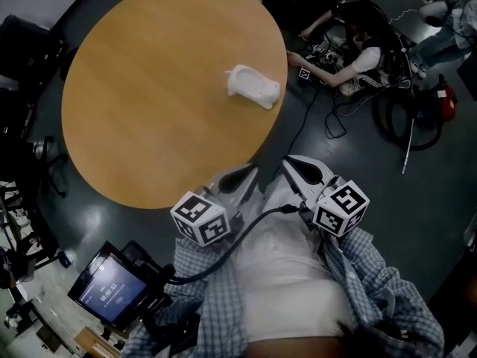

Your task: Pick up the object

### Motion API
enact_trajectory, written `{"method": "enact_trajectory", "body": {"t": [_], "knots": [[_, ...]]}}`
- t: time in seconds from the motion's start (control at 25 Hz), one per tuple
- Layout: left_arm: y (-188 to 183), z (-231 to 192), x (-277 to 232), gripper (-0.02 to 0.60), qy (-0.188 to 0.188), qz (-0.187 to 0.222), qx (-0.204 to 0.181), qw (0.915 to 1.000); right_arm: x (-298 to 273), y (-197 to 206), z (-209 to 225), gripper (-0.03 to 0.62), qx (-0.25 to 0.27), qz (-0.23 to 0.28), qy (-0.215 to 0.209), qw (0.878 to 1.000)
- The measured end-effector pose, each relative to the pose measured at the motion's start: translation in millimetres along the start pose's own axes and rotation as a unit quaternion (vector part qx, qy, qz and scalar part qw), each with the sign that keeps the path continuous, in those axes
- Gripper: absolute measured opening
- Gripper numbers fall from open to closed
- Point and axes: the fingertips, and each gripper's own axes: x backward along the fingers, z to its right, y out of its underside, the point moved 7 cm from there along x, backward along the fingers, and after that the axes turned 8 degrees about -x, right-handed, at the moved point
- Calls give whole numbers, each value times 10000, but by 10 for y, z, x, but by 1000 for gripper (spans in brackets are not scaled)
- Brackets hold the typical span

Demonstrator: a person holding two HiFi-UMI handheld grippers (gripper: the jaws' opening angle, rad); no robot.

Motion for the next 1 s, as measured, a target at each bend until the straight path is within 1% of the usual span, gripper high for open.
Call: {"method": "enact_trajectory", "body": {"t": [0.08,0.12,0.16,0.2,0.24,0.28,0.32,0.4,0.48,0.56,0.68,0.76,0.92,1.0], "knots": [[246,371,255,3,56,-13,26,10000,361,242,-263,6,128,-15,97,9999],[378,562,411,3,138,-31,-2,9999,556,391,-424,6,189,50,185,9996],[480,710,556,3,308,-63,-126,9994,728,533,-586,6,262,242,323,9988],[525,784,666,3,570,-104,-370,9976,849,645,-728,6,363,578,520,9963],[525,801,742,3,844,-141,-668,9941,919,722,-839,6,490,962,738,9914],[522,804,805,3,1010,-164,-902,9907,966,776,-924,6,623,1242,908,9861],[544,815,867,3,1025,-174,-1009,9894,1006,820,-984,6,736,1346,1003,9831],[614,807,933,3,778,-168,-921,9926,1036,843,-987,6,899,1217,1074,9826],[608,711,853,3,492,-101,-681,9964,960,721,-821,6,1046,971,1092,9837],[558,605,693,3,291,-29,-516,9982,849,545,-594,37,1144,687,1016,9858],[488,515,457,47,82,38,-392,9992,742,294,-295,69,1239,289,844,9883],[471,462,389,80,-43,54,-239,9997,655,193,-172,91,1302,9,762,9886],[511,377,362,133,-272,-26,6,9996,457,128,-57,126,1385,-536,600,9871],[537,333,326,140,-427,-17,186,9989,372,98,-7,146,1430,-805,456,9854]]}}
